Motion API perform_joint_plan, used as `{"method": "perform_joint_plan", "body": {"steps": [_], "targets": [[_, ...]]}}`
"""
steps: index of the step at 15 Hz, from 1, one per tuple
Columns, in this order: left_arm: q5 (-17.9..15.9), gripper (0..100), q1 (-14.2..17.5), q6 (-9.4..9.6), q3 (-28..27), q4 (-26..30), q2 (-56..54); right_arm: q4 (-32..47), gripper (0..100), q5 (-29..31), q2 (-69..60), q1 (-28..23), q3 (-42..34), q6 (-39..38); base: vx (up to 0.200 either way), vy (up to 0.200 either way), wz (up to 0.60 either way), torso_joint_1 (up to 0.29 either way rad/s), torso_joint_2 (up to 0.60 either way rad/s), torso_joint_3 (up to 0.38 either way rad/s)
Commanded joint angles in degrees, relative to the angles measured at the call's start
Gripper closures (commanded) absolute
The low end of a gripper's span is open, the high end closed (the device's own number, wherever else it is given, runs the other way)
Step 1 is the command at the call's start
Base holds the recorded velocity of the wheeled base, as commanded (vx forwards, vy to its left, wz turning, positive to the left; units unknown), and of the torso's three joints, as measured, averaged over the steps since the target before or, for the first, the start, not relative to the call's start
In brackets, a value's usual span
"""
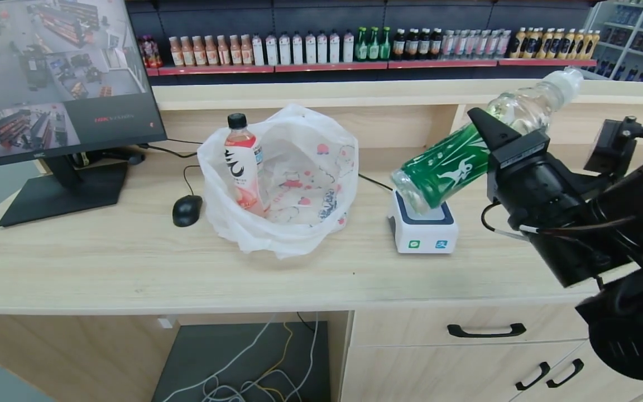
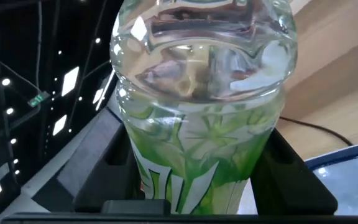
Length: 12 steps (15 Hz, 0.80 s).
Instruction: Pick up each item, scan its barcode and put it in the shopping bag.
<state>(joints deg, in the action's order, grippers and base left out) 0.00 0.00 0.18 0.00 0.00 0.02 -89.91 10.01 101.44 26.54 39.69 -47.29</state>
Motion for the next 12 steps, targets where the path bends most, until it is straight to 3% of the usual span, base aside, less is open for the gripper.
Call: {"method": "perform_joint_plan", "body": {"steps": [1, 2, 6, 12], "targets": [[0.00, 0, 0.00, -0.01, 0.00, 0.00, -0.02, -0.09, 100, -0.25, 6.49, -3.25, 4.25, -2.20, 0.000, 0.000, 0.00, 0.000, 0.00, 0.000], [0.00, 0, 0.00, -0.01, 0.00, 0.00, -0.02, -0.09, 100, -0.34, 8.43, -4.83, 6.89, -4.22, 0.000, 0.000, 0.00, 0.000, 0.00, 0.000], [0.00, 0, 0.00, -0.01, 0.00, 0.00, -0.02, 12.56, 100, -0.16, 9.48, -6.76, 16.82, -12.30, 0.000, 0.000, 0.00, 0.000, 0.00, 0.000], [0.00, 0, -0.09, -0.01, 0.00, 0.00, -0.02, 13.09, 100, -0.16, 10.89, -7.03, 17.35, -14.32, 0.000, 0.000, 0.00, 0.000, 0.00, 0.000]]}}
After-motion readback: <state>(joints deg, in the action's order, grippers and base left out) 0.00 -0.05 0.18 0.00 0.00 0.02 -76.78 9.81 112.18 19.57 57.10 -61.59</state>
